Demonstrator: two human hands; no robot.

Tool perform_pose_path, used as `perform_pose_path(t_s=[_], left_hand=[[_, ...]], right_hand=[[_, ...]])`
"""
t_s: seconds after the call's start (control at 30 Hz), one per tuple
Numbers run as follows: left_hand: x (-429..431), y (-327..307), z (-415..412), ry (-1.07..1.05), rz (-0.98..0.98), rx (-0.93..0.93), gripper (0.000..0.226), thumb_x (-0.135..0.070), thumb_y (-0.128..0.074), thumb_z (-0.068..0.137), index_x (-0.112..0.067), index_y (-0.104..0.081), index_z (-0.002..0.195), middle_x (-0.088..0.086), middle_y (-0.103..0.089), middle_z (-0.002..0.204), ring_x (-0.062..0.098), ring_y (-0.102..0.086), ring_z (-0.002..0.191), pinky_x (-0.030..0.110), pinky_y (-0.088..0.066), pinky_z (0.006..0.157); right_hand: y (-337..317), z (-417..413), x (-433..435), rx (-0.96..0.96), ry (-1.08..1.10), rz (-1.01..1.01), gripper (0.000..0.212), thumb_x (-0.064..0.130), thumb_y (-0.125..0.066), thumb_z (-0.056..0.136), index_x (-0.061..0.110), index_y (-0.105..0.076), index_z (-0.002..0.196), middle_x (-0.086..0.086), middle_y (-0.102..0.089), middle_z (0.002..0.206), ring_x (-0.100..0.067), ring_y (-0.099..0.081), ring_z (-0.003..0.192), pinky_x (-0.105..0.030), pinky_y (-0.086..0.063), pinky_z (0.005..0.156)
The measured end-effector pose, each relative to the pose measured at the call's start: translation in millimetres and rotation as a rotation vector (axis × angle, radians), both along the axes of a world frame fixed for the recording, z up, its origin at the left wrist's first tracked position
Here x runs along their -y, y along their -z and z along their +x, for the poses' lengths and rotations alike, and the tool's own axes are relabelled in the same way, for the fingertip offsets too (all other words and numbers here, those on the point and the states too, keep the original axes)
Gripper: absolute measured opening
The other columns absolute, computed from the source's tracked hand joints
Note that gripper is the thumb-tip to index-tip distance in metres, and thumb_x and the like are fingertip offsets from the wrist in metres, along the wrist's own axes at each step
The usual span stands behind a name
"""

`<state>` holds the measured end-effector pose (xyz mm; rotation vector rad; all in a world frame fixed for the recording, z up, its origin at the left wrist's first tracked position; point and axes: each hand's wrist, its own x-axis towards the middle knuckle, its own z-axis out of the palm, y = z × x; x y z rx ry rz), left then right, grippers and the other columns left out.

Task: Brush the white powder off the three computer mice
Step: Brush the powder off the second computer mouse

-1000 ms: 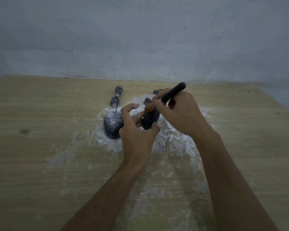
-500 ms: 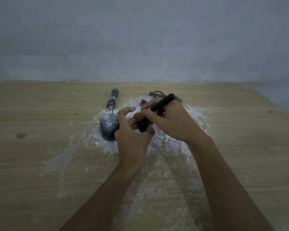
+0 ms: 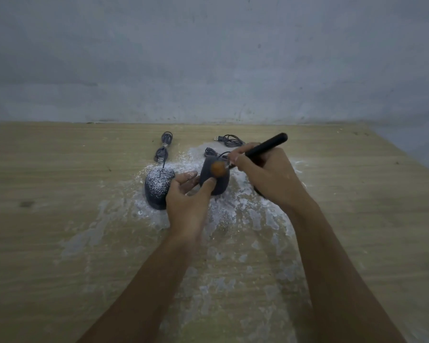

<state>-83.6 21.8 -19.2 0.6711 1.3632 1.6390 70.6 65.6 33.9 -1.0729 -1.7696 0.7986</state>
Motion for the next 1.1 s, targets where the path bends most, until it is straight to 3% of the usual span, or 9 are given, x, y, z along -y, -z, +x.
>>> perform_pose_path(t_s=[0.17,0.3,0.4,0.5,0.6,0.77,0.97,1.03,1.1], left_hand=[[0,-3,4,0.022,-0.033,0.107,0.008,-0.012,-0.06,0.095,-0.019,-0.062,0.099,0.007,-0.072,0.108,0.016,-0.072,0.098,0.031,-0.059,0.085],[3,-8,4,0.001,-0.022,0.177,0.021,-0.013,-0.043,0.103,-0.021,-0.06,0.093,-0.001,-0.071,0.096,0.01,-0.074,0.086,0.027,-0.06,0.082],[6,-10,6,0.019,-0.011,0.136,0.021,-0.015,-0.04,0.105,-0.023,-0.057,0.097,-0.003,-0.069,0.101,0.013,-0.072,0.095,0.026,-0.06,0.082],[7,-10,7,0.033,-0.004,0.09,0.023,-0.018,-0.037,0.106,-0.028,-0.054,0.093,-0.005,-0.065,0.102,0.016,-0.069,0.1,0.023,-0.058,0.077],[9,-11,9,0.039,-0.007,0.067,0.022,-0.019,-0.038,0.105,-0.028,-0.053,0.093,-0.005,-0.063,0.101,0.017,-0.066,0.105,0.028,-0.056,0.087],[8,-9,8,0.065,-0.009,0.055,0.017,-0.018,-0.04,0.104,-0.028,-0.053,0.098,-0.008,-0.063,0.101,0.01,-0.068,0.097,0.018,-0.058,0.075],[11,-4,5,0.117,-0.047,-0.118,0.016,-0.018,-0.045,0.098,-0.031,-0.051,0.105,-0.001,-0.062,0.107,0.023,-0.065,0.104,0.044,-0.053,0.097],[12,-4,2,0.142,-0.045,-0.21,0.022,-0.017,-0.048,0.095,-0.028,-0.05,0.114,0.0,-0.064,0.11,0.013,-0.068,0.096,0.032,-0.057,0.085],[13,-3,-1,0.151,-0.029,-0.307,0.029,-0.013,-0.053,0.094,-0.026,-0.047,0.12,-0.009,-0.063,0.106,-0.005,-0.066,0.077,0.012,-0.052,0.06]], right_hand=[[6,-2,1,0.066,-0.058,-0.046,0.012,0.028,-0.067,0.099,0.028,-0.076,0.091,0.013,-0.051,0.05,-0.008,-0.038,0.043,-0.02,-0.031,0.042],[6,-4,-2,0.011,0.032,0.02,0.012,0.029,-0.067,0.098,0.032,-0.075,0.09,0.012,-0.051,0.051,-0.009,-0.038,0.043,-0.024,-0.031,0.042],[8,-10,0,0.097,0.038,0.043,0.009,0.024,-0.068,0.099,0.027,-0.076,0.098,0.015,-0.064,0.061,-0.008,-0.045,0.043,-0.022,-0.035,0.041],[8,-12,3,0.146,-0.031,0.028,0.009,0.026,-0.068,0.098,0.026,-0.076,0.096,-0.009,-0.072,0.077,-0.018,-0.054,0.053,-0.033,-0.042,0.048],[6,-15,1,0.025,0.079,0.096,0.008,0.02,-0.068,0.099,0.018,-0.076,0.098,0.01,-0.062,0.061,0.0,-0.049,0.044,-0.011,-0.033,0.043],[6,-3,4,0.158,-0.036,-0.026,0.013,0.02,-0.068,0.097,0.013,-0.076,0.09,0.017,-0.052,0.045,-0.004,-0.039,0.038,-0.013,-0.03,0.04],[1,10,4,-0.002,0.095,-0.021,0.011,0.022,-0.068,0.098,0.022,-0.075,0.09,0.012,-0.058,0.05,-0.015,-0.049,0.044,-0.03,-0.042,0.043],[1,14,1,-0.084,0.217,0.025,0.014,0.022,-0.068,0.097,0.029,-0.072,0.085,0.01,-0.061,0.053,-0.01,-0.053,0.045,-0.025,-0.045,0.044],[-1,20,-2,-0.172,0.356,0.069,0.019,0.023,-0.068,0.097,0.033,-0.071,0.081,0.01,-0.063,0.059,-0.002,-0.052,0.047,-0.018,-0.042,0.045]])
